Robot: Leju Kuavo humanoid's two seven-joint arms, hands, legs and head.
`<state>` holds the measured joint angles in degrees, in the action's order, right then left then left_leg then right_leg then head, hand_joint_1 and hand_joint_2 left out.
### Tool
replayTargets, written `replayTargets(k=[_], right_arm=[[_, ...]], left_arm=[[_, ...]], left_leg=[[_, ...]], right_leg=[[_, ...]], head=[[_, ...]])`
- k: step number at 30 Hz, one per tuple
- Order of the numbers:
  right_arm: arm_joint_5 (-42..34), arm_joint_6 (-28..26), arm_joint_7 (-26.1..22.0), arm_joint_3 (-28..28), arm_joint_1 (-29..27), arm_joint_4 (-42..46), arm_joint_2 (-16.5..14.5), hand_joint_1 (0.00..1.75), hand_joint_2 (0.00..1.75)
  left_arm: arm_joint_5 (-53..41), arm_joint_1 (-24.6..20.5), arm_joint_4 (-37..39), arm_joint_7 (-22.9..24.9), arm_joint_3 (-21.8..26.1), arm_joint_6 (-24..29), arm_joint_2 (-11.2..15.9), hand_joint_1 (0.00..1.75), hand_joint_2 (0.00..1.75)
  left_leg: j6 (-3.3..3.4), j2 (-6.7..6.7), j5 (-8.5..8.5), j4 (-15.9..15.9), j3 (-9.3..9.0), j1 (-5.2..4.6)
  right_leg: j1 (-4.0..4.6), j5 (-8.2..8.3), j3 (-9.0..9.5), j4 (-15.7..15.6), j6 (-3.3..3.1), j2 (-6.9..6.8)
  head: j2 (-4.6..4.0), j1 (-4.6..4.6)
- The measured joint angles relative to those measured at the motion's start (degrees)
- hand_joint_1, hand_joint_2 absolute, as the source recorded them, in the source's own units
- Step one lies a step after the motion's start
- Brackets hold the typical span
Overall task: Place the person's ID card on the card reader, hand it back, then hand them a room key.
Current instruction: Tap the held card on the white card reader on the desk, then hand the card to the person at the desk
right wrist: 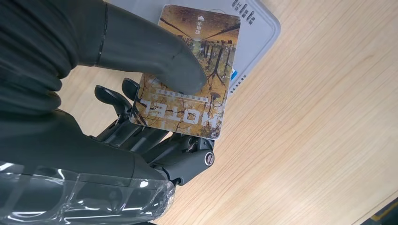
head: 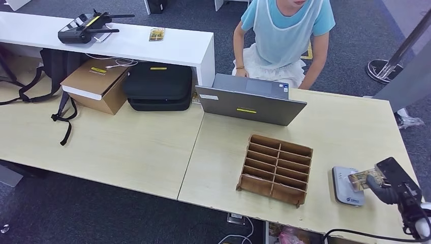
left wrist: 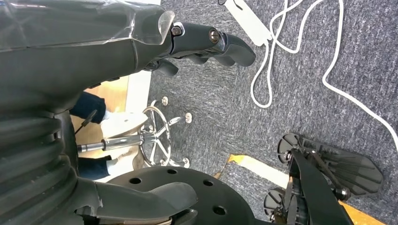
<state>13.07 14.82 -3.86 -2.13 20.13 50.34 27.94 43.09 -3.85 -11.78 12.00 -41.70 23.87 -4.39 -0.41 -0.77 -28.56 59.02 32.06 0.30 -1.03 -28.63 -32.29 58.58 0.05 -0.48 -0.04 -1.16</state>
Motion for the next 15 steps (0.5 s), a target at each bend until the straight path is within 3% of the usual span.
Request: replayTargets(k=[15], right_arm=[[5.70,-5.97,0.67,-1.71,1.65,-3.39,-1.95,1.75,1.75]], left_arm=[[0.03,0.00,0.00,0.00,-0.05,0.00,-0.02,0.00,1.75]], left_leg=[[0.00,0.00,0.00,0.00,-0.01,0.00]], right_leg=[[0.00,0.00,0.00,0.00,0.00,0.00]], head=[[0.00,0.01]])
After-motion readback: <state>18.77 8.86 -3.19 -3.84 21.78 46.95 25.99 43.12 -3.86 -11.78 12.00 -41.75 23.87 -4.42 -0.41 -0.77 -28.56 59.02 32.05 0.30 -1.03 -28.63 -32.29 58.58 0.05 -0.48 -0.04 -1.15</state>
